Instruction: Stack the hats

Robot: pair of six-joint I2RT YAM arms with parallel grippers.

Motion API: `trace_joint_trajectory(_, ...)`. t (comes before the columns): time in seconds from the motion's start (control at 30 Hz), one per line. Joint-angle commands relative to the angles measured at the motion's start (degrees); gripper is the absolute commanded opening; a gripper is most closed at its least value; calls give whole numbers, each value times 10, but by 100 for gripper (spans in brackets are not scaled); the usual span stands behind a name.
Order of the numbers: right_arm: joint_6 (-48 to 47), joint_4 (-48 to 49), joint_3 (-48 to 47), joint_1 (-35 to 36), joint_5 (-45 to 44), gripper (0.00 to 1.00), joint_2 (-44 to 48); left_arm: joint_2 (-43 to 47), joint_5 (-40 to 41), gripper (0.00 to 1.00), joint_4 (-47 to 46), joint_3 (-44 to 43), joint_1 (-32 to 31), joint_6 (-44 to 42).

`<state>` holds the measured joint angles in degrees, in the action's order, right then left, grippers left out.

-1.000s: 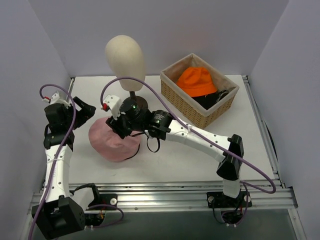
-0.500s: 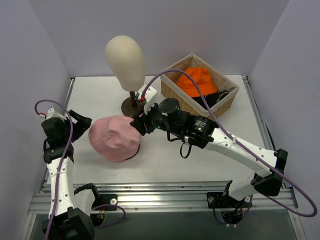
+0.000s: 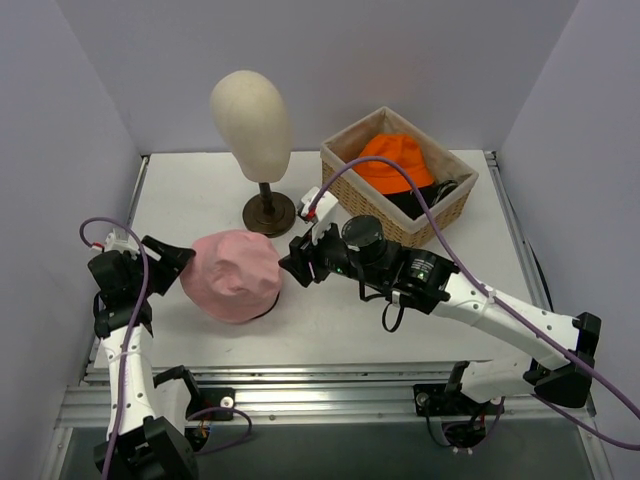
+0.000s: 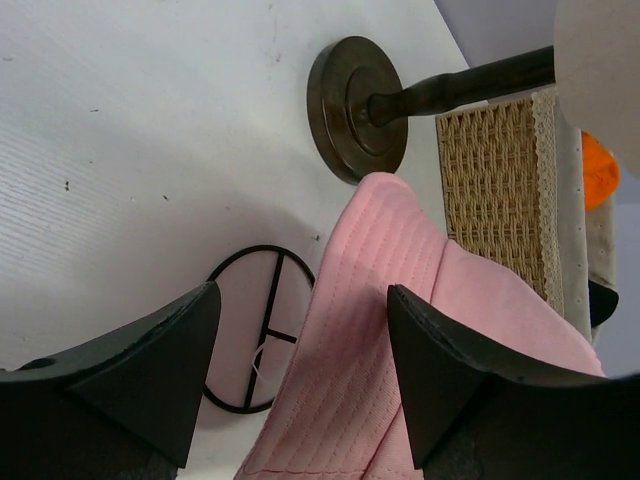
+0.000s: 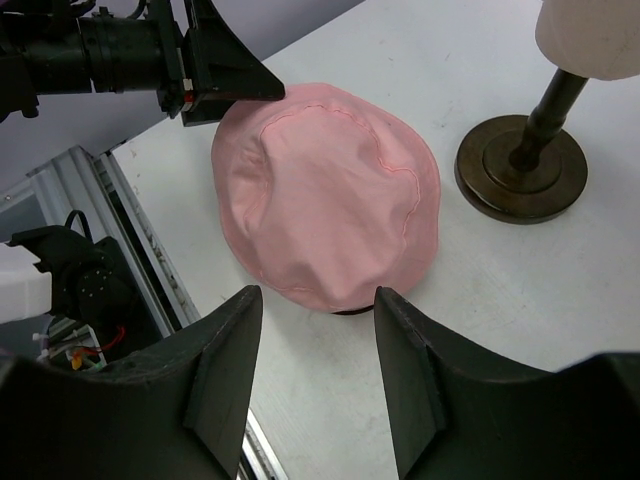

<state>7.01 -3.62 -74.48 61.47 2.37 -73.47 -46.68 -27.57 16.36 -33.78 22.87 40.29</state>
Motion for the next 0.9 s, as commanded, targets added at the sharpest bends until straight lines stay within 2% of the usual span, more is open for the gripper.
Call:
trace_joint_trajectory(0.0,7,30,7,-5,-1,45,27,11,-30,76,-43,-9,2,13)
trace_joint_trajectory(0.1,6,30,11,-5,0,45,26,10,-33,69,-60,-3,3,24)
trace_joint_trajectory(0.13,6,30,13,-5,-1,45,26,7,-39,58,-65,-3,3,29)
trace_joint_trajectory(0.2,4,30,17,-4,-5,45,26,-3,-42,42,-82,-2,3,35)
trace_joint_trajectory(0.23,4,29,22,-6,-6,45,27,-8,-40,26,-84,-2,3,37)
trace_joint_trajectory(0.27,6,30,25,-6,-7,45,27,-13,-38,16,-89,-2,3,39)
trace_joint_trajectory(0.3,6,47,27,-7,-5,45,29,-24,-37,7,-94,-2,3,39)
trace_joint_trajectory(0.33,6,53,32,-8,-4,45,29,-29,-35,3,-97,-2,3,41)
trace_joint_trajectory(0.87,14,72,48,-21,5,45,22,-86,25,2,-153,28,2,29)
